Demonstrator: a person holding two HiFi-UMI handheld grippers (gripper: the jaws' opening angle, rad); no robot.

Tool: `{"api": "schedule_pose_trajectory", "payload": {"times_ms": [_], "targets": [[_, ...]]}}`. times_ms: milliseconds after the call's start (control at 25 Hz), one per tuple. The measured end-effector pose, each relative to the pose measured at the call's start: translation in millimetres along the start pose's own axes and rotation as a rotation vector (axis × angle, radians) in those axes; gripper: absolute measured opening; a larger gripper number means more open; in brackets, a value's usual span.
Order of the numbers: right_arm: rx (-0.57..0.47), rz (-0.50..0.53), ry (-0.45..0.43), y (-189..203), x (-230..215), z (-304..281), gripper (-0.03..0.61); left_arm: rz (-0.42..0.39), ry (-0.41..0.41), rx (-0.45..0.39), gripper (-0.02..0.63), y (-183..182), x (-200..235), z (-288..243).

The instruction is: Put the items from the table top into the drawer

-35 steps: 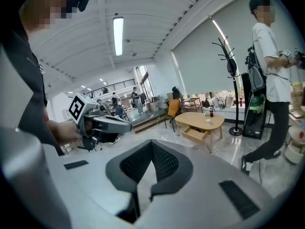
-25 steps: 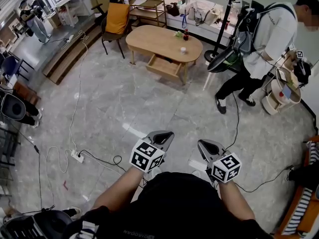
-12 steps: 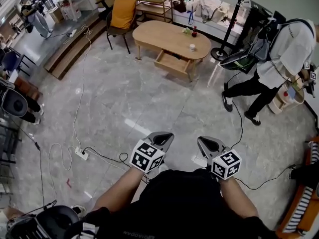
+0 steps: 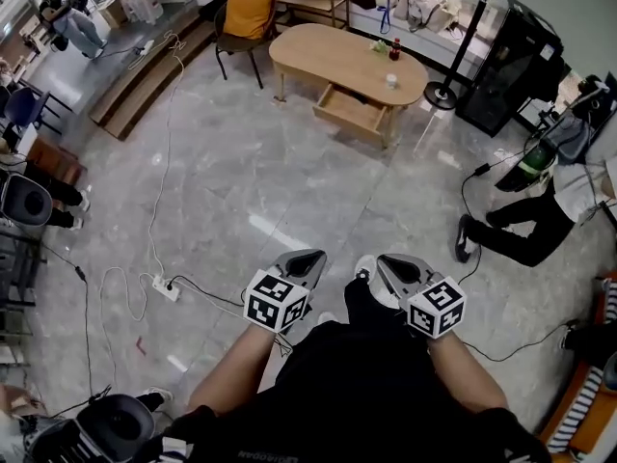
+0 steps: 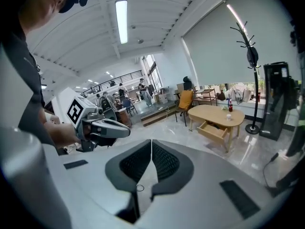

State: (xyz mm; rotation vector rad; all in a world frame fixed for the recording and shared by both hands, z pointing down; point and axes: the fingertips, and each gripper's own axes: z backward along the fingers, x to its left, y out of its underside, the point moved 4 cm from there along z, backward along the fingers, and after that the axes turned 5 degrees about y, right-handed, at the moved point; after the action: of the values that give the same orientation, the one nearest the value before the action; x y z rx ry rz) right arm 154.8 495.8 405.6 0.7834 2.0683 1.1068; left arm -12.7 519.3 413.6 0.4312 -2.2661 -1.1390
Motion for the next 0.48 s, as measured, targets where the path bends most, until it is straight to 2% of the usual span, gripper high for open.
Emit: {"api": "schedule_pose_trajectory", "payload": {"times_ms": [120, 320, 480], "targets": [[-0.01, -0.011, -0.018, -13.6, -18.0, -25.1, 0.005, 0.009, -0.019, -0.003, 0.005, -13.5, 17.9, -10.9], [-0.006, -0.036, -0.058, -37.8, -62.0, -81.0, 0.005, 0.017, -0.06, 0.04, 0.005, -34.8, 58.9, -36.1], [-0.039, -0.014, -0.087, -83.3, -106.6, -120.8, 0.005, -0.016, -0.085, 0.035, 0.005, -82.8, 96.0, -70.7]]}}
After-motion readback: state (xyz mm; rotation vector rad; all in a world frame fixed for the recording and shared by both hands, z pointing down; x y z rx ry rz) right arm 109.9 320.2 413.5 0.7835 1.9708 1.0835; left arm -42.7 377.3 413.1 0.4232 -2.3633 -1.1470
